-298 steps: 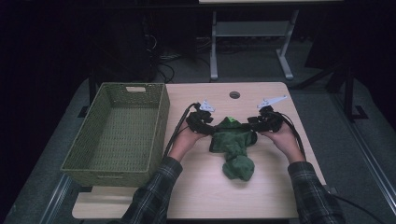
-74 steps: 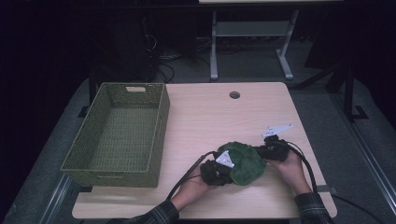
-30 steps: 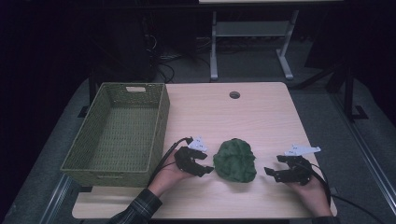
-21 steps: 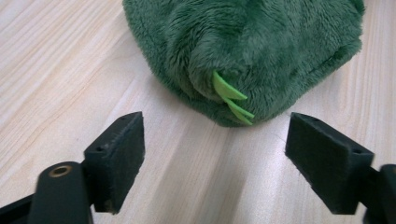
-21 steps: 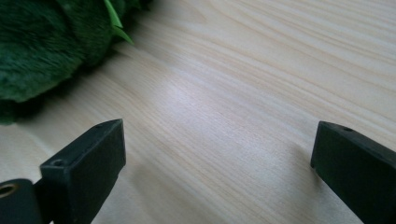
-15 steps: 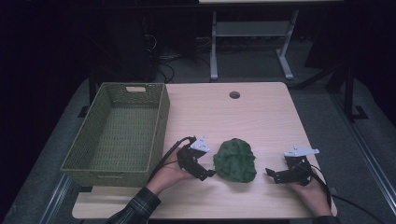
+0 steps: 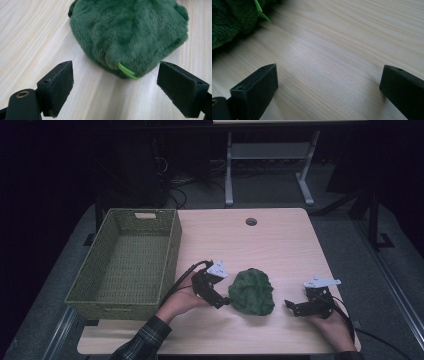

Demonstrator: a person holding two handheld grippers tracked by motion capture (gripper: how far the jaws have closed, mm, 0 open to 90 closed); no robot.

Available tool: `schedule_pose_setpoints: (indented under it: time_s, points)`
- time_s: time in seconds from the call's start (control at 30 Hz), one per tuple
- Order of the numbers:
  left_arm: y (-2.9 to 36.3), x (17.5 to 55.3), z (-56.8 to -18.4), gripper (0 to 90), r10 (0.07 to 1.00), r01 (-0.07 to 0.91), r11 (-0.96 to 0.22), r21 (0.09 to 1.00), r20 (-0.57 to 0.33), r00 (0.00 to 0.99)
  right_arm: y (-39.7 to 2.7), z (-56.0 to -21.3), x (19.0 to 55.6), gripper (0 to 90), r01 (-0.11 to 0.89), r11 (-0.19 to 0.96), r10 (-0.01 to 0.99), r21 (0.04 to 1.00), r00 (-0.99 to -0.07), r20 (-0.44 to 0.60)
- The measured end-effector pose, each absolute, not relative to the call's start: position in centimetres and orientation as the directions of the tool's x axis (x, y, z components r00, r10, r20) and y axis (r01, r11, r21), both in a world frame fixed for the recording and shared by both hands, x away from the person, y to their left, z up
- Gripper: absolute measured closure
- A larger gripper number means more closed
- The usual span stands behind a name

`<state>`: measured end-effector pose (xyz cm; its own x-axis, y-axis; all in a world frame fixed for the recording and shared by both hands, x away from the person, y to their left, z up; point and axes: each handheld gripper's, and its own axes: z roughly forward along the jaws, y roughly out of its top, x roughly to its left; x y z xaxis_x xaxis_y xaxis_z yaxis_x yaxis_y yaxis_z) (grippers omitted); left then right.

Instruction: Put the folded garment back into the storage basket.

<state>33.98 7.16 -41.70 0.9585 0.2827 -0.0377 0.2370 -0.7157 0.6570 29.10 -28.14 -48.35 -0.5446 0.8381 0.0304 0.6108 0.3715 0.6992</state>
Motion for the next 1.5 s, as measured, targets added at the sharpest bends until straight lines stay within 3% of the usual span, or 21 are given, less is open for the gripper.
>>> schedule_pose_setpoints:
  time_s: [0.57, 0.9, 1.5]
  points:
    - [4.1, 34.9, -41.2, 12.8, 0.206, 0.162, -0.748, 0.644, -0.007, 0.979, -28.1, -48.3, 29.1, 1.5, 0.611, 0.371, 0.838, 0.699, -0.544, 0.031]
    - [2.6, 35.0, -42.8, 12.7, 0.15, 0.12, -0.788, 0.604, -0.001, 0.989, -28.1, -48.3, 29.1, 1.5, 0.611, 0.371, 0.838, 0.699, -0.544, 0.031]
    - [0.9, 34.6, -45.6, 12.5, 0.133, 0.1, -0.827, 0.554, 0.021, 0.991, -28.1, -48.3, 29.1, 1.5, 0.611, 0.371, 0.838, 0.699, -0.544, 0.03]
